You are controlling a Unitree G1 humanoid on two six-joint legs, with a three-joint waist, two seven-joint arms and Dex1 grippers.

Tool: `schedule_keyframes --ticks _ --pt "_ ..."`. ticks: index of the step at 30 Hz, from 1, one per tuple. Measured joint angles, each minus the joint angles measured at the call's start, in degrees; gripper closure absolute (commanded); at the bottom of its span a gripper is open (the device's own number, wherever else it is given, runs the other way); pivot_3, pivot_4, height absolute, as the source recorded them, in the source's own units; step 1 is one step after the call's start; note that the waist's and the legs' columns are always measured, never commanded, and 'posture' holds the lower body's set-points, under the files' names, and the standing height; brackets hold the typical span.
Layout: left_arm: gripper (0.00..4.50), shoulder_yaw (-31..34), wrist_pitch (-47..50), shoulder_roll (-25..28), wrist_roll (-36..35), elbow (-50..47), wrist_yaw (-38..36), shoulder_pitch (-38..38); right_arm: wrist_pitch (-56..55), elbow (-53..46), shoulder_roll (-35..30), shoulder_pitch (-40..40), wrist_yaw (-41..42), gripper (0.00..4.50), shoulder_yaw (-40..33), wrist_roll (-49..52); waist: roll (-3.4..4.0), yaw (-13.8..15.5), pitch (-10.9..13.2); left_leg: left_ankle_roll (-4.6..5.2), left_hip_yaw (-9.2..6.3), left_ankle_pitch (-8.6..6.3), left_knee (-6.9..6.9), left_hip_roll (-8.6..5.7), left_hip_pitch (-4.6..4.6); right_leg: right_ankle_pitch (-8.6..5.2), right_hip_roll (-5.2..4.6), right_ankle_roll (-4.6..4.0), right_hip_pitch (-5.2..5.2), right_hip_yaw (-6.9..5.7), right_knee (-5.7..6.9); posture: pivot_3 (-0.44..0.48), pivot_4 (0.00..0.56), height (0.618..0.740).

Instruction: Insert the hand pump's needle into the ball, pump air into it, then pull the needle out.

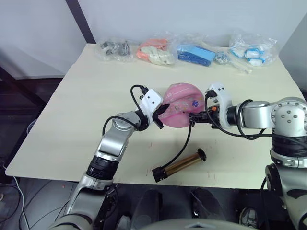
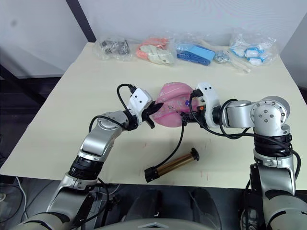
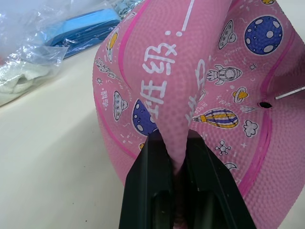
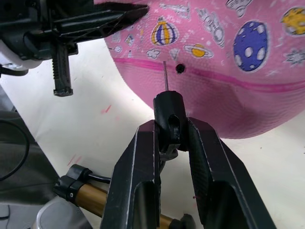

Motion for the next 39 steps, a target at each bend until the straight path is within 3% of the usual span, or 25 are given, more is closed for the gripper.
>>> schedule_keyframes --ticks 39 --pt "4.46 0.1 -2.0 0.1 0.5 0.7 -1.0 0.5 0.0 3.7 -0.5 -1.3 -3.7 4.2 2.1 1.6 0.01 0.0 0.0 0.0 -0.02 0.0 -0.01 0.01 -0.03 0.0 0.0 0.0 0.0 -0.04 -0.04 0.0 0.15 0.74"
